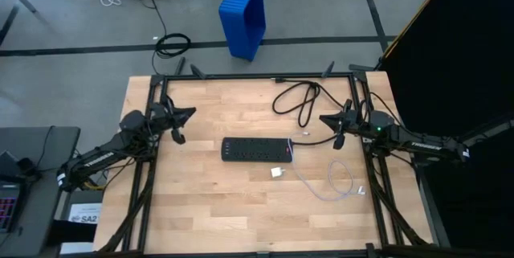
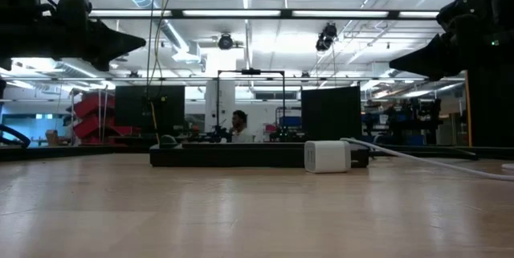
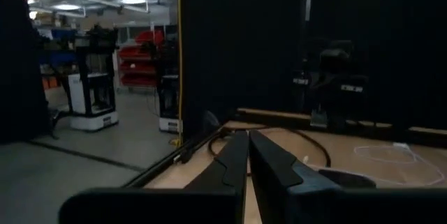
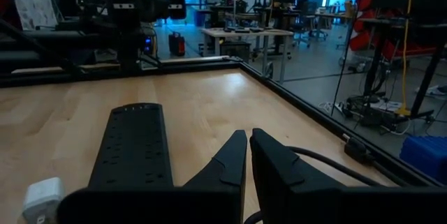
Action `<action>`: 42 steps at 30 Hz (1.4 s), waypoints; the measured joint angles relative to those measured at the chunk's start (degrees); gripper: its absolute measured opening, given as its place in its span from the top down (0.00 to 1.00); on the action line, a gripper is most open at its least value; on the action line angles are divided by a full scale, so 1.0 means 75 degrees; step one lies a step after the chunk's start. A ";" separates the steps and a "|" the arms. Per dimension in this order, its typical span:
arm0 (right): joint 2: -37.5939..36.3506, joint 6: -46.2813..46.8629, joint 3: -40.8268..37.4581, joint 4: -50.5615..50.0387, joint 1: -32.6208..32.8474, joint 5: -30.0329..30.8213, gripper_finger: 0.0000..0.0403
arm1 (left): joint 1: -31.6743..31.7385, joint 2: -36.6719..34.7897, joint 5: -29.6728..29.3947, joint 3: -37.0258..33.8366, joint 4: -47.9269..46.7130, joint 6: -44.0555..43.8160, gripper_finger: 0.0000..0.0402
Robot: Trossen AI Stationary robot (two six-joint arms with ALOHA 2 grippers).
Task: Insert USB
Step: Return to Home Position
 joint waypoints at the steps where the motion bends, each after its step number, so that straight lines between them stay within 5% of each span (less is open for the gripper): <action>1: -0.0003 -0.0003 0.0000 0.0000 0.0000 0.0000 1.00 | 0.0000 0.0000 -0.0073 0.0000 -0.0112 0.0020 1.00; 42: -0.0003 -0.0007 0.0000 0.0000 0.0000 -0.0006 1.00 | 0.0000 0.0044 0.0038 -0.0009 -0.0870 0.0024 1.00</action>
